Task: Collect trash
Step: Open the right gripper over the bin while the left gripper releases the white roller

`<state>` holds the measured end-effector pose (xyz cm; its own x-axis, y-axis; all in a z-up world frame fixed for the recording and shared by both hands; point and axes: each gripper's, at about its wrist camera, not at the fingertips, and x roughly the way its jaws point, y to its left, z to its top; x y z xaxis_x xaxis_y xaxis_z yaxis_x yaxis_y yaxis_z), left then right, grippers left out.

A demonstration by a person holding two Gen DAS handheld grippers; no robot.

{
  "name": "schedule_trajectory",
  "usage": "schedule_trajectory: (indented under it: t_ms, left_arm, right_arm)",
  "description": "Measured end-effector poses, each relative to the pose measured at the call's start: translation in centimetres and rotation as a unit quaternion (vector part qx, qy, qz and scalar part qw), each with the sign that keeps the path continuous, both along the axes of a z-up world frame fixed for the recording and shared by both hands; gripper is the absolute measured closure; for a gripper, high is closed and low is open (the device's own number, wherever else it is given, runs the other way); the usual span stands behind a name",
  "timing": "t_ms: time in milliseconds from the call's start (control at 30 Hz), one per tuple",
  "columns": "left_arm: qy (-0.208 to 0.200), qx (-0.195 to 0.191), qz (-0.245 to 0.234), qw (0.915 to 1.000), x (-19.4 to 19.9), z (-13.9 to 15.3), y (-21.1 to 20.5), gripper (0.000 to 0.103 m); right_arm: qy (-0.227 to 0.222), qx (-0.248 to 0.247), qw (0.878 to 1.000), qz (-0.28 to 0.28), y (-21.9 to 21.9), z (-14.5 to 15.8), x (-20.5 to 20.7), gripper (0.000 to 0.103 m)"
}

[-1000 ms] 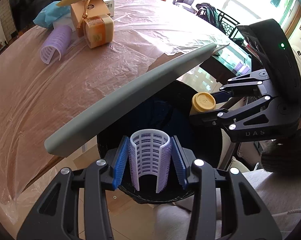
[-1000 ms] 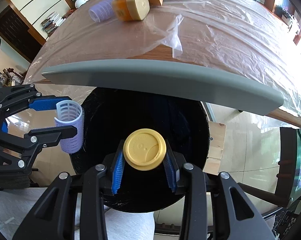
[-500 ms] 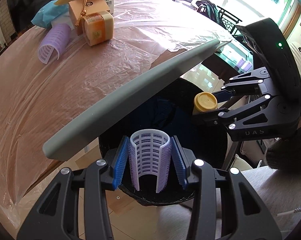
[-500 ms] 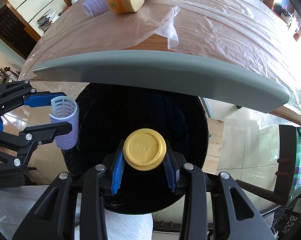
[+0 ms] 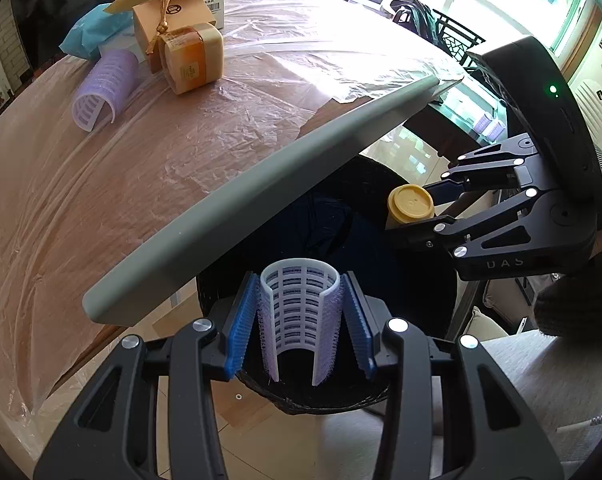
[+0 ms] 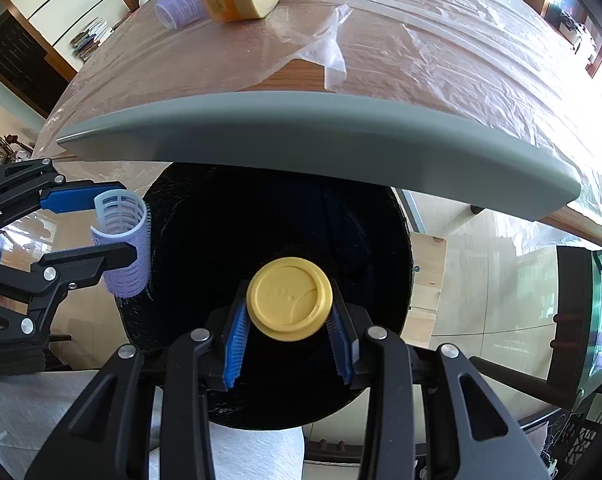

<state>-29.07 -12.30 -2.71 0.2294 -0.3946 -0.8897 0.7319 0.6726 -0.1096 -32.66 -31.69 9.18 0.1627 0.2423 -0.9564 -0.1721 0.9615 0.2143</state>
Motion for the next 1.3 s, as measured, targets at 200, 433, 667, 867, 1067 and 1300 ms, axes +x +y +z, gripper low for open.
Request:
schedule_trajectory:
  t_ms: [200, 433, 667, 867, 1067, 1300]
  left_arm:
    - [0.0, 0.0, 0.001, 1.0, 0.0, 0.0, 0.0, 0.059]
    - [0.0, 0.001, 0.002, 1.0, 0.1, 0.0, 0.0, 0.059]
    - [0.0, 0.001, 0.001, 1.0, 0.2, 0.0, 0.0, 0.059]
    - [0.001, 0.002, 0.002, 1.0, 0.3, -0.1, 0.0, 0.059]
    - [-0.001, 0.005, 0.004, 1.0, 0.4, -0.2, -0.1, 0.059]
    - [-0.003, -0.008, 0.019, 0.9998, 0.3, 0.8, 0.6, 0.031]
  right_arm:
    - [0.002, -0.001, 1.0, -0.003, -0.3, -0.3, 0.4, 0.067]
    - [0.003, -0.001, 1.0, -0.003, -0.3, -0.3, 0.5, 0.067]
    - [0.004, -0.002, 1.0, -0.002, -0.4, -0.4, 0.6, 0.067]
    - [0.004, -0.002, 1.0, -0.002, -0.9, -0.8, 0.7, 0.067]
    - [0.007, -0.004, 1.0, 0.001, -0.5, -0.7, 0.4, 0.067]
    - [-0.007, -0.003, 1.0, -0.023, -1.0, 0.4, -0.1, 0.029]
